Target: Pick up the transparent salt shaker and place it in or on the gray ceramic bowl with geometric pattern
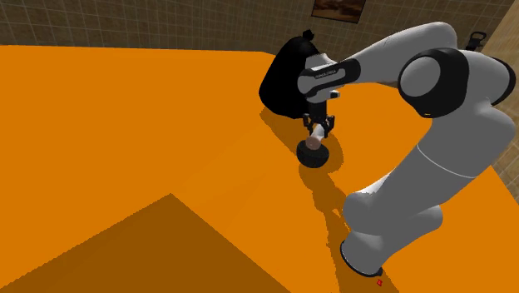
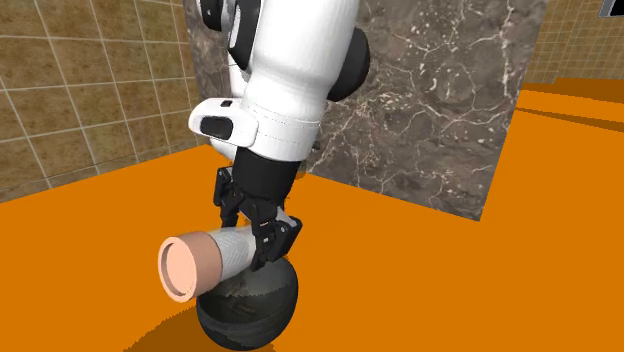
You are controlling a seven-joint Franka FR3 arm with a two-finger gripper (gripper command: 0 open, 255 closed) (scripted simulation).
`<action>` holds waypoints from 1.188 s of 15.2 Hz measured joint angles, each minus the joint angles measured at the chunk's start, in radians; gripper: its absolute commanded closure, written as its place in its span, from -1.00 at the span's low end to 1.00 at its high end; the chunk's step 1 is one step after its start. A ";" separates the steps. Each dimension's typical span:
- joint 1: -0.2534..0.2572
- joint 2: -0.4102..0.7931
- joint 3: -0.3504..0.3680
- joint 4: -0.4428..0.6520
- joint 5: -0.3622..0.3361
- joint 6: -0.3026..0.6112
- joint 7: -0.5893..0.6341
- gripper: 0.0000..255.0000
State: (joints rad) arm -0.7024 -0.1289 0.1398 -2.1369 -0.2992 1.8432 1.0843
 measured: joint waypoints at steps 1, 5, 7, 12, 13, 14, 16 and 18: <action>-0.001 0.000 -0.001 -0.014 -0.002 0.014 0.003 1.00; -0.001 0.020 -0.001 -0.050 -0.010 0.067 0.022 1.00; -0.002 0.023 -0.001 -0.059 -0.012 0.078 0.024 1.00; -0.002 0.025 -0.002 -0.061 -0.013 0.082 0.025 1.00; -0.002 0.025 -0.002 -0.061 -0.013 0.082 0.025 -1.00; -0.002 0.025 -0.002 -0.061 -0.013 0.082 0.026 -1.00; -0.002 0.024 -0.002 -0.061 -0.013 0.082 0.026 -1.00; -0.002 0.024 -0.001 -0.061 -0.013 0.082 0.026 -1.00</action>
State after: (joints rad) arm -0.7047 -0.1045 0.1383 -2.1979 -0.3118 1.9256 1.1099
